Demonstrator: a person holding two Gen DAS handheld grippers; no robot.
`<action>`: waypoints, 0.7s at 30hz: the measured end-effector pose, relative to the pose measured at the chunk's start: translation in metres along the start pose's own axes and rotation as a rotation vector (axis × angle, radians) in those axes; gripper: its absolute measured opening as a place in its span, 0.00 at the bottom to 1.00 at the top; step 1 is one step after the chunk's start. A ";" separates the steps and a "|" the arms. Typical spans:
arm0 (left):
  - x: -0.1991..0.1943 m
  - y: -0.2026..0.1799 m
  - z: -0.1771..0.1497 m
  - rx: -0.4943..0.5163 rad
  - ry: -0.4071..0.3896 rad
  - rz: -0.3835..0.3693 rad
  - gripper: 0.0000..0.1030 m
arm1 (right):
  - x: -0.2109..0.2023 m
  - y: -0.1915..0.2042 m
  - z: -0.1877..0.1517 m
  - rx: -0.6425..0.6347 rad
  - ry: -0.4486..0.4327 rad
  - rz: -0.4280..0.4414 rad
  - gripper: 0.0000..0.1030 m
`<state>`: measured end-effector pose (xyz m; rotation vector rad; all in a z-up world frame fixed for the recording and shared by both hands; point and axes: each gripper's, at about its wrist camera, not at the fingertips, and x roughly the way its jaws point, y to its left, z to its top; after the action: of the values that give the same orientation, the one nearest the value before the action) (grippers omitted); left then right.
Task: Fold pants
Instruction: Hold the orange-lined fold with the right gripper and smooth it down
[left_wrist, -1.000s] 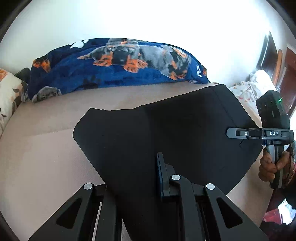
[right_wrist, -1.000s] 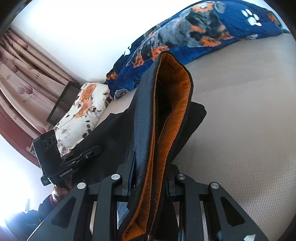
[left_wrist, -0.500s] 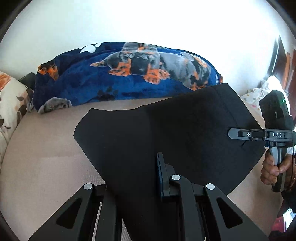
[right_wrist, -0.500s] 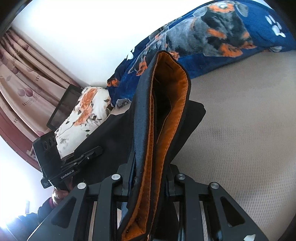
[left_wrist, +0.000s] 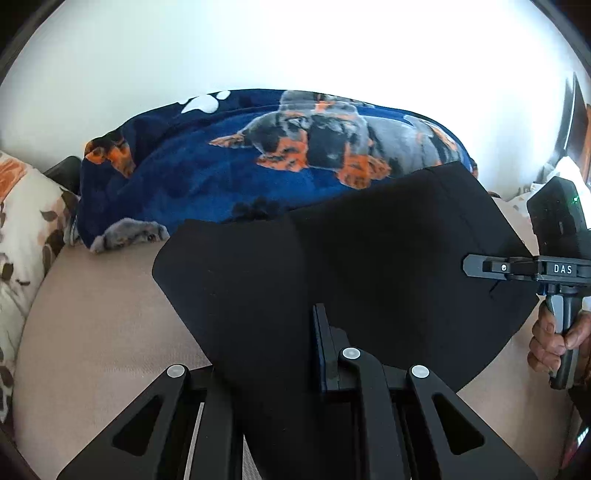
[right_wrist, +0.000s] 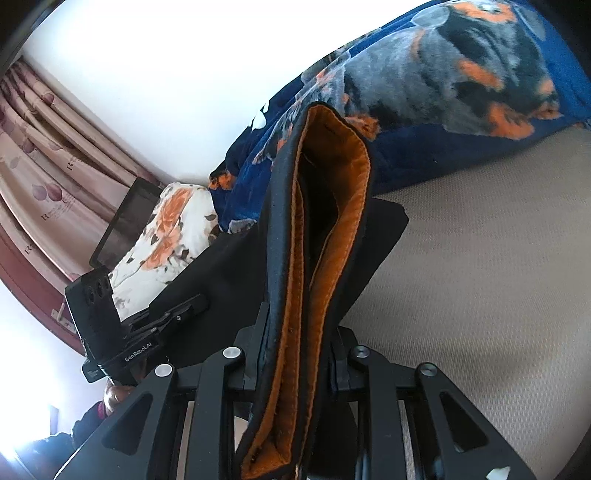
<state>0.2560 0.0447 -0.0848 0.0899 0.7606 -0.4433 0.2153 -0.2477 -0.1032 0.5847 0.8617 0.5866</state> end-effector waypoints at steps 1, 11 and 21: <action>0.002 0.002 0.002 0.001 -0.002 0.003 0.15 | 0.003 0.000 0.002 0.001 -0.002 0.001 0.22; 0.021 0.022 0.015 0.000 0.002 0.028 0.15 | 0.025 -0.009 0.016 0.039 -0.022 0.006 0.22; 0.039 0.033 0.006 -0.027 0.033 0.038 0.15 | 0.032 -0.021 0.014 0.079 -0.011 -0.013 0.22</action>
<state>0.2985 0.0591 -0.1102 0.0867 0.7954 -0.3963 0.2483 -0.2437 -0.1271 0.6527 0.8802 0.5387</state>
